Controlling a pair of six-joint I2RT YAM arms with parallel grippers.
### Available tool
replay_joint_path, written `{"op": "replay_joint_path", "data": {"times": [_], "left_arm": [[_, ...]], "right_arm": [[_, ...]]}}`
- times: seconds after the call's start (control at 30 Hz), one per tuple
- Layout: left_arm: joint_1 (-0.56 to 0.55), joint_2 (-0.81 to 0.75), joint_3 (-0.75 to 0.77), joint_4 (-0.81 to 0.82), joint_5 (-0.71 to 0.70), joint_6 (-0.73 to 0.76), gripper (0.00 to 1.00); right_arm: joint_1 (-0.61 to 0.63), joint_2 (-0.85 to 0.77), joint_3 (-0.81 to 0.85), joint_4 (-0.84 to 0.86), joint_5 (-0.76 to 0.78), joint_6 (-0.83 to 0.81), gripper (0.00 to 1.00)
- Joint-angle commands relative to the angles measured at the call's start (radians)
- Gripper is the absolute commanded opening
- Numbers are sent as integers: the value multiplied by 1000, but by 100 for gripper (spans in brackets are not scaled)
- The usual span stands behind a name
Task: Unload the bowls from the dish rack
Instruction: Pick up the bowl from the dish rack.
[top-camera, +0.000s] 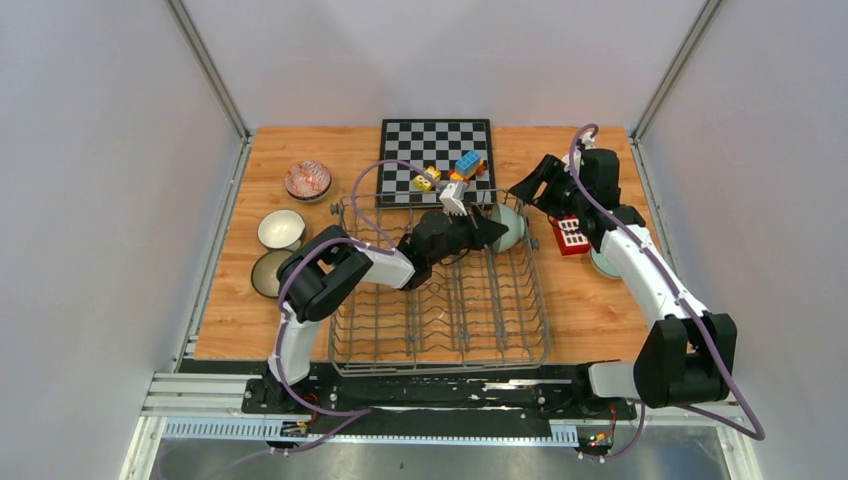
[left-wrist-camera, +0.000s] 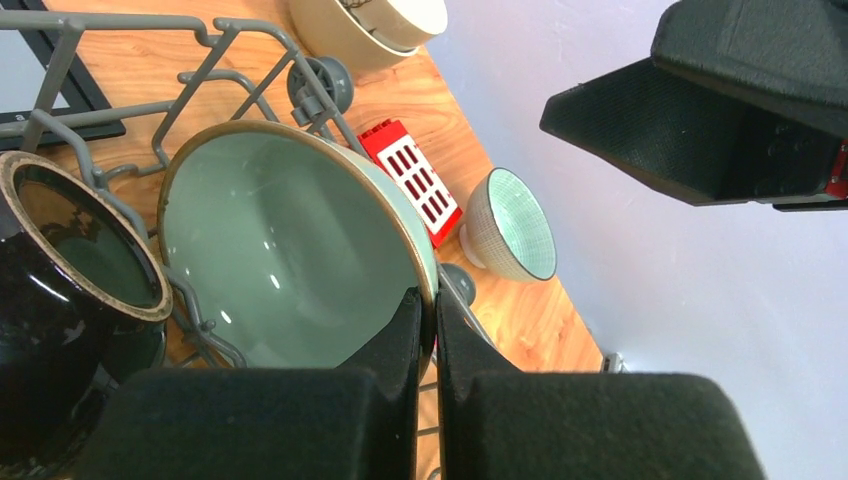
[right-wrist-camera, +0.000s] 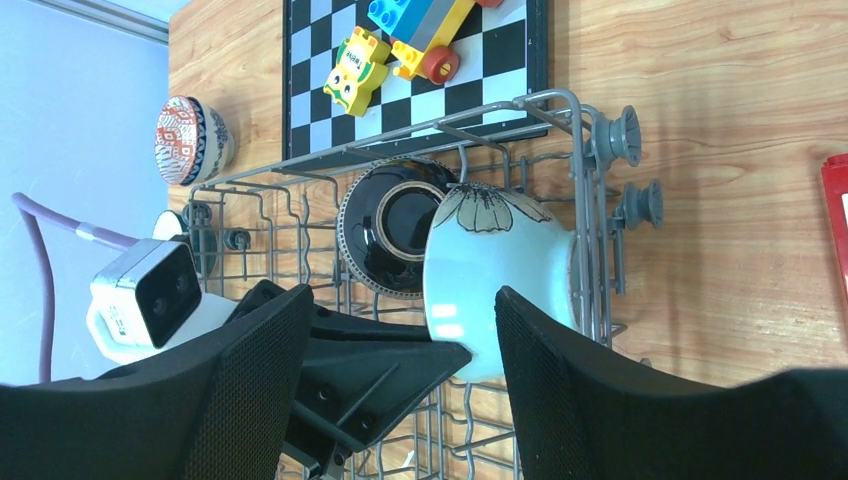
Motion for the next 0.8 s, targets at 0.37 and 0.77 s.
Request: {"op": "replay_joint_path", "data": {"times": [0.37,0.77], "left_arm": [[17,-109,-2,145,90,-71,0],[28,-138,-28,155,106,-130,0]], "right_arm": [[-4,-66,13,-27,-57,31,70],[5,-98,39,-30,-97,51,69]]}}
